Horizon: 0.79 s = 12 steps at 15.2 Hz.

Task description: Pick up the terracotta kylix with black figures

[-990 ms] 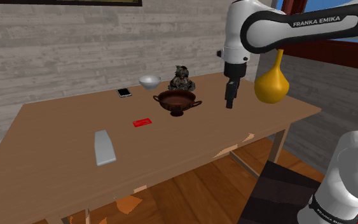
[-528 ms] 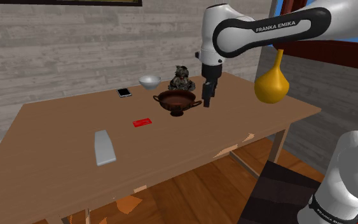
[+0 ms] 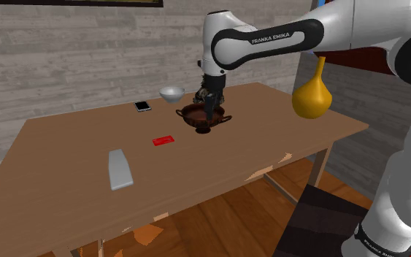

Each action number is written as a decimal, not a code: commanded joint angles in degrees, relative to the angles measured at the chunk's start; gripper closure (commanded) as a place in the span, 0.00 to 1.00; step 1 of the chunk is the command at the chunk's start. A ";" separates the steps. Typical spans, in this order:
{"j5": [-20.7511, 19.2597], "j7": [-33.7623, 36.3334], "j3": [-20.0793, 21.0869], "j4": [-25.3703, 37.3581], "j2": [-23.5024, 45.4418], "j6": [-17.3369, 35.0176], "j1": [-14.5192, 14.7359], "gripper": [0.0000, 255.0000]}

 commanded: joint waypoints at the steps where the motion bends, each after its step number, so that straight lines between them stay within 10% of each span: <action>1: -0.36 -0.09 0.30 4.88 4.29 0.07 0.36 0.00; 6: -1.26 -0.54 0.78 17.87 14.30 -1.45 1.26 0.00; 12: -1.36 -0.19 0.73 13.11 14.21 3.20 1.18 0.00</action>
